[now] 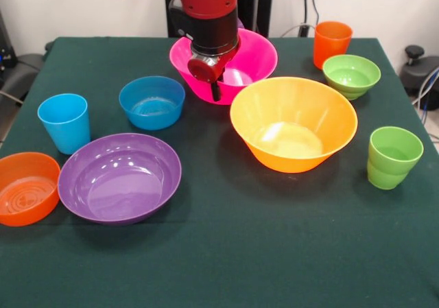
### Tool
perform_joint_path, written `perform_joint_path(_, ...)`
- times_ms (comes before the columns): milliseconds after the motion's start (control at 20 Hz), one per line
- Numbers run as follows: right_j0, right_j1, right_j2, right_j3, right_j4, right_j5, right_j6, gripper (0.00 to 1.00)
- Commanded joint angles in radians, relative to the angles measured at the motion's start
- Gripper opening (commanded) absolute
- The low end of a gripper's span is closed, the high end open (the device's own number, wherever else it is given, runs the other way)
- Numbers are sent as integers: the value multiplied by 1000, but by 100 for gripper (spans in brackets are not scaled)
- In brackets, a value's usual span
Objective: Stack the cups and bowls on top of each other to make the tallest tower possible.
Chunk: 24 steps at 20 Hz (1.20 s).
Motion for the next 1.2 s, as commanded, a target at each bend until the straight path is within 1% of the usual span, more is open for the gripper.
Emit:
perform_joint_path(50, 40, 179, 14, -161, -71, -203, 155, 0)
perform_joint_path(1100, 64, 177, -5, -175, -74, -186, 158, 0)
perform_joint_path(1150, 64, 177, -5, -174, -73, -187, 157, 100)
perform_joint_path(1200, 64, 177, -5, -174, -73, -186, 157, 100)
